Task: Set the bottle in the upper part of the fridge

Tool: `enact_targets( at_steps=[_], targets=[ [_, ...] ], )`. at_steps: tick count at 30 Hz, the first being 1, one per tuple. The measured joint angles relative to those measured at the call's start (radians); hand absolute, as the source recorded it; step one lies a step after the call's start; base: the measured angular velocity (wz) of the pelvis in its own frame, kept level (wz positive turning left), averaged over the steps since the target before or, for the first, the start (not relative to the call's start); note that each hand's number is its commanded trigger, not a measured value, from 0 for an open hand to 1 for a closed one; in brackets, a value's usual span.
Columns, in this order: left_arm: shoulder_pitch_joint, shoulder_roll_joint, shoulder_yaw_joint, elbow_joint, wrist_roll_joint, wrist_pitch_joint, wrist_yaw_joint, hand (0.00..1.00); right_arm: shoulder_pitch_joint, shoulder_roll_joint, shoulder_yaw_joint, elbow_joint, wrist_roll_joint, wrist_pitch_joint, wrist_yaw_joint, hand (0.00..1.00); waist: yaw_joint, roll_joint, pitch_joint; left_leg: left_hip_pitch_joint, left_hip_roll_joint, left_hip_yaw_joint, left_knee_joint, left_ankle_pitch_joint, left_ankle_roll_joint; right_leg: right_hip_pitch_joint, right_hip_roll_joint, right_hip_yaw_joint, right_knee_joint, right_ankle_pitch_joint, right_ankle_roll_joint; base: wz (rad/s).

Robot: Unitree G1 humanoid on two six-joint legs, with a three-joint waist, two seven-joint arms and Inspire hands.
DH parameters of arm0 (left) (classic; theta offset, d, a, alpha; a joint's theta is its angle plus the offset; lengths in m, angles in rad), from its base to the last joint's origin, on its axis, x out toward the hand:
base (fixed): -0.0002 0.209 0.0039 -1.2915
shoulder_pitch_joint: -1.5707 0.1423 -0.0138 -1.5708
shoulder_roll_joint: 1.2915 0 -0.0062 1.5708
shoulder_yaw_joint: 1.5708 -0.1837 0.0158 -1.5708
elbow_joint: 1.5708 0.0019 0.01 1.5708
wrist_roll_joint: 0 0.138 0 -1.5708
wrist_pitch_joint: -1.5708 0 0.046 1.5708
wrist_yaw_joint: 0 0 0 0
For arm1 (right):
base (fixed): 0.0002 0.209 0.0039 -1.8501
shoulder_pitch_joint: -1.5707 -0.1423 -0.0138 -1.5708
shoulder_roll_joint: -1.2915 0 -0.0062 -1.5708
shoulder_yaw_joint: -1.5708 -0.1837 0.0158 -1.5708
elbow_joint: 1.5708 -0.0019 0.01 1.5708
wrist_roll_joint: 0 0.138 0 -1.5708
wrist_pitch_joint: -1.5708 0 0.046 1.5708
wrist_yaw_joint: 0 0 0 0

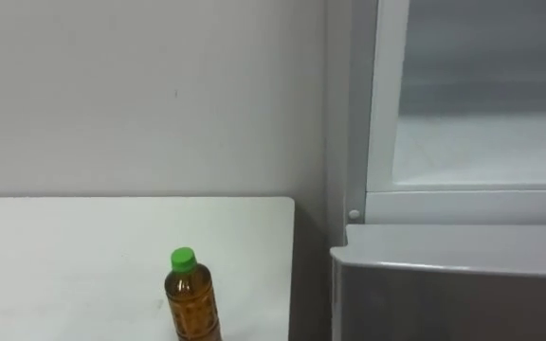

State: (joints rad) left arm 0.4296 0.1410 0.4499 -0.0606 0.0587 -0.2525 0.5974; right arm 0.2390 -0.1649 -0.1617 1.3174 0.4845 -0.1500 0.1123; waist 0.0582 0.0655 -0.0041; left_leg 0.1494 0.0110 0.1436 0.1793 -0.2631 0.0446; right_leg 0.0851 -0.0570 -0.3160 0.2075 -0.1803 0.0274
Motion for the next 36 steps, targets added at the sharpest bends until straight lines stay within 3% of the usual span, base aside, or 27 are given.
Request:
enact_targets(
  at_steps=[5,7,9,11,18,21,27,36],
  targets=[
    [0.003,-0.014,-0.154,0.356,0.017,0.005,-0.042,0.0,-0.002,0.003,-0.01,-0.007,-0.059,0.001,0.002,0.0,-0.003,-0.025,0.0043,-0.003,0.002,-0.009,-0.001,-0.001,-0.001,0.004,0.001,-0.011,-0.003,-0.004,0.0,0.06],
    [0.004,-0.017,-0.205,0.452,0.017,0.002,-0.06,0.0,-0.003,0.003,-0.007,-0.009,-0.064,0.0,0.005,0.0,0.002,-0.04,0.0031,-0.003,0.002,-0.009,-0.006,-0.001,-0.002,0.003,0.003,-0.01,-0.004,-0.004,-0.001,0.0],
    [-0.002,-0.016,-0.278,0.619,0.019,-0.003,-0.078,0.0,-0.004,0.001,0.011,-0.017,-0.066,-0.001,0.01,0.0,0.001,-0.045,0.0006,-0.002,0.002,-0.008,-0.006,-0.001,-0.002,0.004,0.002,-0.011,-0.003,-0.004,-0.001,0.0],
    [0.005,-0.017,-0.323,0.706,0.021,-0.002,-0.095,0.0,-0.001,0.003,0.025,-0.026,-0.068,-0.001,0.011,0.0,0.001,-0.048,0.0011,0.002,0.003,-0.006,-0.011,-0.002,-0.003,0.001,0.005,-0.007,-0.003,-0.004,-0.001,-0.05],
    [-0.027,-0.015,-0.356,1.055,0.015,0.019,-0.112,0.0,-0.008,0.005,0.055,-0.029,-0.06,0.001,0.013,0.0,-0.022,-0.05,0.0073,0.003,0.004,-0.011,-0.014,-0.003,-0.004,0.012,0.006,-0.012,-0.007,-0.004,0.0,0.02],
    [-0.058,-0.014,-0.37,1.171,0.018,0.061,-0.151,0.0,-0.014,0.005,0.063,-0.029,-0.06,0.012,0.01,0.0,-0.031,-0.047,0.0074,0.003,0.004,-0.009,-0.013,-0.003,-0.004,0.012,0.006,-0.009,-0.005,-0.004,0.0,0.0],
    [-0.088,-0.02,-0.395,1.262,0.014,0.14,-0.273,0.0,-0.019,0.006,0.076,-0.034,-0.062,0.014,-0.001,0.0,-0.028,-0.048,0.0078,0.003,0.005,0.006,-0.009,-0.003,-0.004,0.001,0.008,0.014,-0.002,-0.003,-0.002,-0.05],
    [-0.139,-0.02,-0.397,1.294,0.021,0.21,-0.421,0.0,-0.02,0.007,0.106,-0.062,-0.063,0.014,0.001,0.0,-0.053,-0.046,0.007,-0.001,0.009,0.016,-0.007,-0.004,-0.006,-0.002,0.012,0.018,-0.001,-0.002,-0.004,-0.03]
  ],
)
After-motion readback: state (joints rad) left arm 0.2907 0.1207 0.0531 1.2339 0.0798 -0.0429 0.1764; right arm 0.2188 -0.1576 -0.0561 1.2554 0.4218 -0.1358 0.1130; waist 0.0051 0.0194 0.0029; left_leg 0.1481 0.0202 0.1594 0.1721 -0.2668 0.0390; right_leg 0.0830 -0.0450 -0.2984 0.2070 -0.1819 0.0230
